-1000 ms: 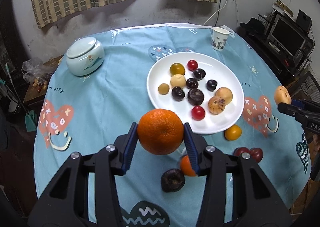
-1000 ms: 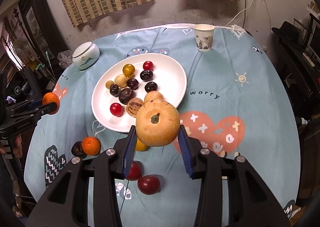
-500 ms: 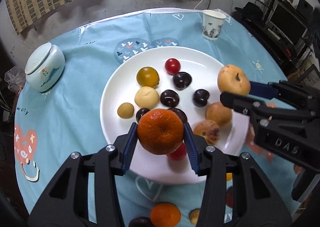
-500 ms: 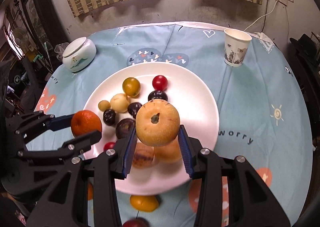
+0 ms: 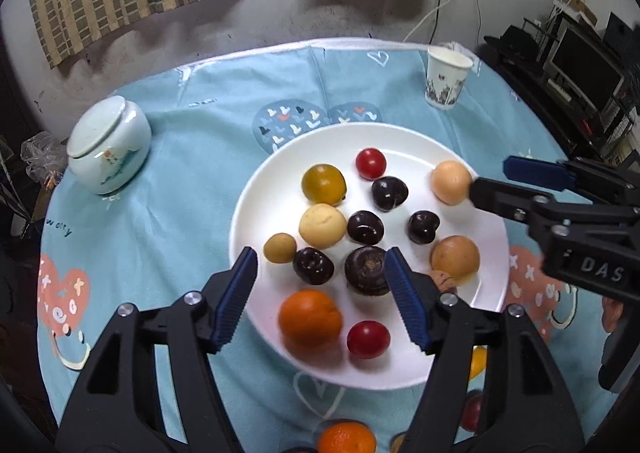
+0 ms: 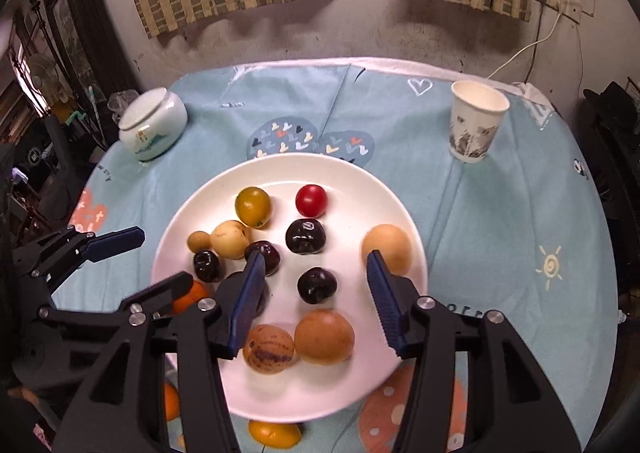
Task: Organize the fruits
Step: 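Move both open grippers back toward the remaining fruit on the cloth, then grasp a dark red plum with right gripper while left gripper grasps a small tan fruit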
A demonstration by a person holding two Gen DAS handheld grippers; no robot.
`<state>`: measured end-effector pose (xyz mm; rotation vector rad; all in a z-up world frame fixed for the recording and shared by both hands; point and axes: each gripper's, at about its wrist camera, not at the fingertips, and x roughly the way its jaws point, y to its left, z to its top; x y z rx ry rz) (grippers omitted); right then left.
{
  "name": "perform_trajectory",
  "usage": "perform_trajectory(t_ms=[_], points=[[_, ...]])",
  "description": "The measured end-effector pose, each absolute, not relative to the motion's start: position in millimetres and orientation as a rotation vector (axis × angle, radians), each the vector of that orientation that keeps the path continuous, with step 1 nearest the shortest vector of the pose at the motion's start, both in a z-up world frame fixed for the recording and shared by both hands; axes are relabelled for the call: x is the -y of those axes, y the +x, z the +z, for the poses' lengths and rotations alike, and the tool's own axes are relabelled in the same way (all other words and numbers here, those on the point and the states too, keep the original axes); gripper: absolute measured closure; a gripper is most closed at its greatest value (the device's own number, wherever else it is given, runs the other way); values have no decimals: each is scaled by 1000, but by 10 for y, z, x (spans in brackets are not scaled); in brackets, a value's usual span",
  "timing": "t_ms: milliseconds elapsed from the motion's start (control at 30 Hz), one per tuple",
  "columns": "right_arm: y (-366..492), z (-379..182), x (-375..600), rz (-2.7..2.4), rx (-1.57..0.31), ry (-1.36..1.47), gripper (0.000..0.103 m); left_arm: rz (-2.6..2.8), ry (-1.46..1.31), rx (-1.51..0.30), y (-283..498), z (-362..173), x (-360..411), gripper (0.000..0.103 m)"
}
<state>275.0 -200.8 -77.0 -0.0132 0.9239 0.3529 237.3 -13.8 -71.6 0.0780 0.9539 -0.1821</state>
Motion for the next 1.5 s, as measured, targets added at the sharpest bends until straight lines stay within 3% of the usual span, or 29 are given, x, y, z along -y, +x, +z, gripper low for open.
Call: perform_trajectory(t_ms=[233, 533, 933, 1000, 1033, 1233, 1333, 1433, 1500], points=[[2050, -649, 2232, 371, -928, -13, 49, -189, 60, -887, 1828, -379, -84, 30], [912, -1283, 2379, 325, -1083, -9, 49, -221, 49, -966, 926, -590, -234, 29], [947, -1710, 2221, 308, -1135, -65, 50, -227, 22, -1082, 327, -897, -289, 29], [985, -1738, 2217, 319, -1139, -69, 55, -231, 21, -1089, 306, -922, -246, 29], [998, -1739, 2205, 320, -1135, -77, 64, -234, 23, -1093, 298, -937, -222, 29], [925, -1659, 2230, 341, -1109, -92, 66, -268, 15, -1116, 358, -1029, 39, 29], [883, -1622, 2304, 349, -1103, -59, 66, -284, 11, -1135, 477, -1122, 233, 34], [854, -1624, 2358, 345, -1107, -47, 66, -300, 31, -1164, 611, -1251, 419, 55], [830, -1630, 2399, 342, -1112, -31, 66, -290, 37, -1177, 699, -1334, 484, 57]])
